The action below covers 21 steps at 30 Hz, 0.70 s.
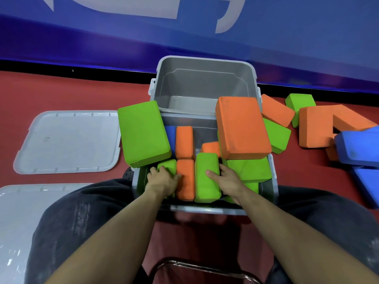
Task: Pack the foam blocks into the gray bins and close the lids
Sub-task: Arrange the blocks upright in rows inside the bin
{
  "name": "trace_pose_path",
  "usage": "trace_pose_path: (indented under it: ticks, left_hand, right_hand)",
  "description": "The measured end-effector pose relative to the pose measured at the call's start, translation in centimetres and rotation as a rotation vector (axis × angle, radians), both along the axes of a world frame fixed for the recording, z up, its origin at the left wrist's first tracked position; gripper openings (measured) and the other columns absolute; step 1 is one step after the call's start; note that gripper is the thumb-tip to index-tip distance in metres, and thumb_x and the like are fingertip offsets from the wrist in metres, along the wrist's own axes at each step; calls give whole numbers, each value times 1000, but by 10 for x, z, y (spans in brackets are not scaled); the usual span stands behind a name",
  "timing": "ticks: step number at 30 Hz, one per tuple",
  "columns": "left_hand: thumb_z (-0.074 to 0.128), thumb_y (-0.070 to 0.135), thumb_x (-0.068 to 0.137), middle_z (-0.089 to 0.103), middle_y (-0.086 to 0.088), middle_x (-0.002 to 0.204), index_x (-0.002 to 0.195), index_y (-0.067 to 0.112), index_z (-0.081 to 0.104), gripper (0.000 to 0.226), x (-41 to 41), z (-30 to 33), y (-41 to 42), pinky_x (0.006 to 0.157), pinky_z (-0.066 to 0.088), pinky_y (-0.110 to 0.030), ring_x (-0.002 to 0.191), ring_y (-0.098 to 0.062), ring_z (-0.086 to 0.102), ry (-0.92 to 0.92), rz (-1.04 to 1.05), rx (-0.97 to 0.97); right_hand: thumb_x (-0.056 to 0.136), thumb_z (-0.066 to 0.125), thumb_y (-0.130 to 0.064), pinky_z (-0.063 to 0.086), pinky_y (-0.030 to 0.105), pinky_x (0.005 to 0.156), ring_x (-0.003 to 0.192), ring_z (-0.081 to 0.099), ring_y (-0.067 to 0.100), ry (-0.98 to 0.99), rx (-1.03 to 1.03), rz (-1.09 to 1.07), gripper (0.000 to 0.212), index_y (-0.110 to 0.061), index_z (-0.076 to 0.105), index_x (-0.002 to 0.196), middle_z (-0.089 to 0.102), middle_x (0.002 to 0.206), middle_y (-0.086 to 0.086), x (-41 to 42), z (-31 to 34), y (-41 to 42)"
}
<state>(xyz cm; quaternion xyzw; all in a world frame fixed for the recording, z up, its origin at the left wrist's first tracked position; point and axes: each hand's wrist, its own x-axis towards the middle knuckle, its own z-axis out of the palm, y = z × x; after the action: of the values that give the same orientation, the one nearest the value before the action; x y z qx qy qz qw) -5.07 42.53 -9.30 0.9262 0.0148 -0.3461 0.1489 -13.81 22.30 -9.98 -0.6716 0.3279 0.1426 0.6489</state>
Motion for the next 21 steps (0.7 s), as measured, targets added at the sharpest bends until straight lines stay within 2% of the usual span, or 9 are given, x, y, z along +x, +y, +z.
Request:
trace_pose_path:
  ticks: [5,10,16,21]
  left_hand:
    - [58,67,89,28,-28,155,152,-3,19,103,8,-25,9,119,29,-45,144,-41,32,68,196,-107]
    - [71,49,88,40,-22,151,149,-1,28,89,17,-45,17,116,35,-44,138,-36,43,60,363,-276]
    - [81,44,81,38,-20,144,140,5,32,85,11,-52,18,114,37,-46,131,-38,45,28,397,-319]
    - [81,49,78,34,-19,146,140,8,29,91,10,-57,16,116,33,-46,135,-37,39,29,406,-317]
  right_hand:
    - [94,73,-24,58,43,96,106,72,18,44,40,1,40,-19,59,131,73,119,1,5,-14,1]
    - [96,71,-26,58,38,94,106,70,16,90,14,-12,44,-22,56,137,71,121,0,8,-36,6]
    - [98,68,-25,56,44,98,108,69,21,155,-23,-25,43,-23,55,138,70,123,3,14,-55,10]
    - [93,70,-42,55,45,99,109,68,20,177,-117,-12,53,-32,52,143,70,124,-2,9,-81,12]
